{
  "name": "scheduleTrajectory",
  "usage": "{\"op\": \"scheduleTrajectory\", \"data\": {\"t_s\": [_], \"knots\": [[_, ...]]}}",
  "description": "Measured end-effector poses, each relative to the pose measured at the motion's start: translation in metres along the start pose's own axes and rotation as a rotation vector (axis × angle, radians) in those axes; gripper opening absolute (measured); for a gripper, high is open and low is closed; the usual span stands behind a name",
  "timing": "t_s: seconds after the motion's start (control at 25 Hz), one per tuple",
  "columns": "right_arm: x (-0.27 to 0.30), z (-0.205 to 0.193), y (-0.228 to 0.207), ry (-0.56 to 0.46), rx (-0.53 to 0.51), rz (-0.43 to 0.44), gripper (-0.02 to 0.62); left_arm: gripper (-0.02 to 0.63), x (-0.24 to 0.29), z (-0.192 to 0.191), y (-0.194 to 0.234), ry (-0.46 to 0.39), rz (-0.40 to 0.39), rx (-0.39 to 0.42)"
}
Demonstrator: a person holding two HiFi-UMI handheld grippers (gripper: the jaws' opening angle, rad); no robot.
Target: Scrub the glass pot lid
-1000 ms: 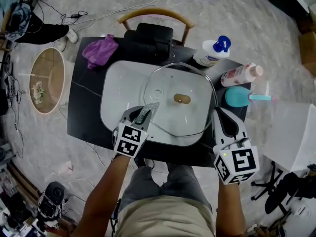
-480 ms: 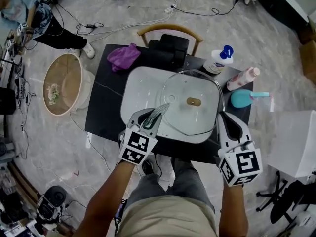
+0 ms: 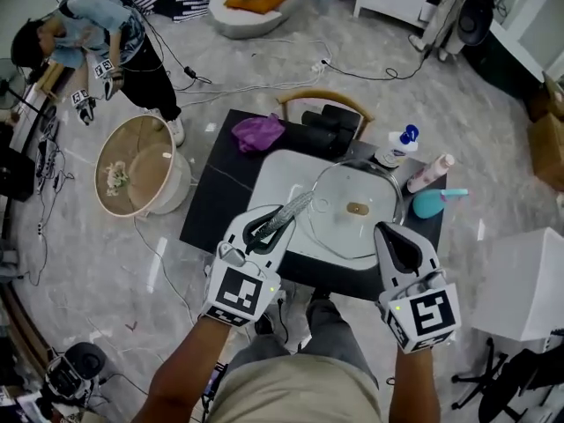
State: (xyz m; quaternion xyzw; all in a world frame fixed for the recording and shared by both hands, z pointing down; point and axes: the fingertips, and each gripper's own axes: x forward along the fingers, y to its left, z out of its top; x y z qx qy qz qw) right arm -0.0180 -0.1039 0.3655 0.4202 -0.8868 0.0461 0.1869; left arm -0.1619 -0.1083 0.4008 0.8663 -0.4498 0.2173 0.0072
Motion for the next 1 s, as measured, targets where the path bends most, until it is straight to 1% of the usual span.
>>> {"op": "scheduleTrajectory", "data": {"t_s": [0.12,0.24,0.44,0.68,0.84,1.0], "knots": [[-0.012,0.027,0.026,-0.036,-0.061,0.023,0.022,0.092,-0.035,0.030,0.002,-0.074,0.016,0.041],[-0.027,0.048,0.048,-0.063,-0.085,0.037,0.023,0.091,-0.072,0.060,0.003,-0.162,0.040,0.054],[-0.047,0.077,0.074,-0.089,-0.118,0.029,0.023,0.091,-0.126,0.093,0.007,-0.263,0.067,0.129],[-0.071,0.091,0.097,-0.117,-0.145,0.010,0.023,0.092,-0.169,0.104,0.002,-0.328,0.082,0.160],[-0.087,0.094,0.112,-0.114,-0.153,0.002,0.023,0.092,-0.193,0.106,-0.003,-0.355,0.082,0.143],[-0.097,0.092,0.128,-0.108,-0.153,0.001,0.023,0.092,-0.210,0.096,-0.009,-0.343,0.077,0.114]]}}
